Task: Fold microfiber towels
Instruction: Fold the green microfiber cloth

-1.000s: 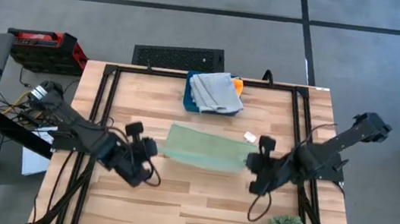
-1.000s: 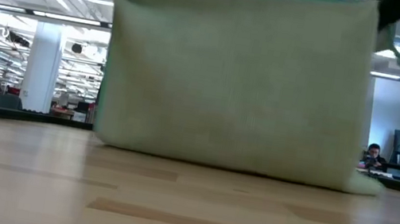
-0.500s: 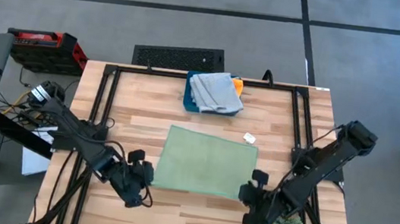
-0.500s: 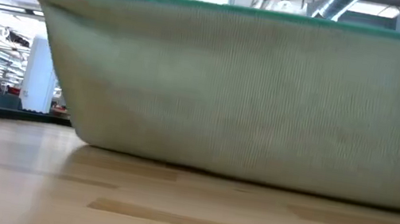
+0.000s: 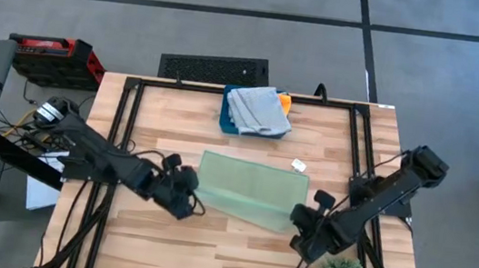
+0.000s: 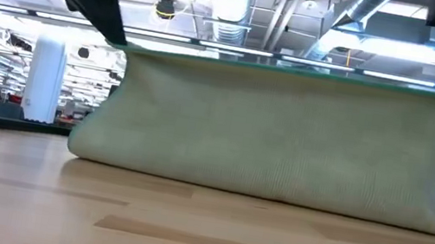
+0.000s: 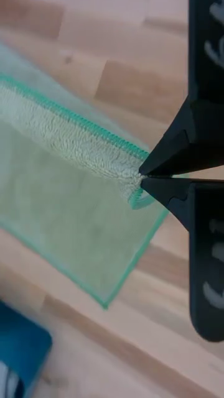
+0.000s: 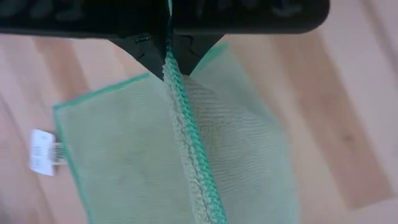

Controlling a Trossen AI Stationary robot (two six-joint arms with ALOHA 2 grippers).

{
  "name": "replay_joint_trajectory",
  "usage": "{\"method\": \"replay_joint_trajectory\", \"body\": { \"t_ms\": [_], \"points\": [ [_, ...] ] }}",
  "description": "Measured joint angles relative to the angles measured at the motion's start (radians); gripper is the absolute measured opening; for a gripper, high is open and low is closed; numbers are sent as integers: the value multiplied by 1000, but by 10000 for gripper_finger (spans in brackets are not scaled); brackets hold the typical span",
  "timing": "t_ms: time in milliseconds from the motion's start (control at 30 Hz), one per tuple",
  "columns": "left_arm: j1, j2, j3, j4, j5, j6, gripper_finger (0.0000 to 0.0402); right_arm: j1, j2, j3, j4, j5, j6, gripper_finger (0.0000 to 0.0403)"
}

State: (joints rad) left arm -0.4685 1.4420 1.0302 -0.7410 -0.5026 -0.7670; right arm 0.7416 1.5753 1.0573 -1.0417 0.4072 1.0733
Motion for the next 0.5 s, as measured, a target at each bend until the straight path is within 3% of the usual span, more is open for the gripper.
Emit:
{"method": "replay_joint_trajectory", "body": {
  "t_ms": [500],
  "points": [
    [177,13,0,-8,-8,92,0,-199,0,0,-115,17,-106,8]
  ]
}}
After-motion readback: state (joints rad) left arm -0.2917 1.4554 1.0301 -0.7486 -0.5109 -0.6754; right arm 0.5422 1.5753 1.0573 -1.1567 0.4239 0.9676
